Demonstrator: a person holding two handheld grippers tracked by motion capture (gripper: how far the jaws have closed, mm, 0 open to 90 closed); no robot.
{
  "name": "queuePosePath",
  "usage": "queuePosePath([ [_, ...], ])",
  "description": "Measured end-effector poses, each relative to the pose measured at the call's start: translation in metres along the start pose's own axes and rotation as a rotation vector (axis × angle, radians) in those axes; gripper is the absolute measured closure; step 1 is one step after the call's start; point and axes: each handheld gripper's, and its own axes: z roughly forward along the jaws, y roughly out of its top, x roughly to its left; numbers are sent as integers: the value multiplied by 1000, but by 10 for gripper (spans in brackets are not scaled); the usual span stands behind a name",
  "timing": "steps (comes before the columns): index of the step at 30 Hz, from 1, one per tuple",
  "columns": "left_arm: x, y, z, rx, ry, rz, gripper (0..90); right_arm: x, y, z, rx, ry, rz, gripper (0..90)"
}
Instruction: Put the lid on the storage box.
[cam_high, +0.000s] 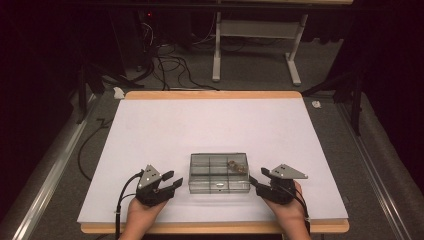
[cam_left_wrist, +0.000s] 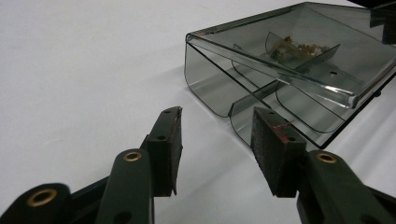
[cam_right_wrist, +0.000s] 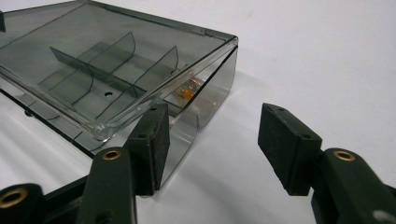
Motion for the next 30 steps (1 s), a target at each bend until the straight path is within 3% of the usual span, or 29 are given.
queuePosePath([
  [23,1,-3,2,10,2,-1,538,-3,-9,7,28,-4,21,450],
  [30,19,-8,0,32,22,-24,509,-15,-8,5,23,-15,29,415],
])
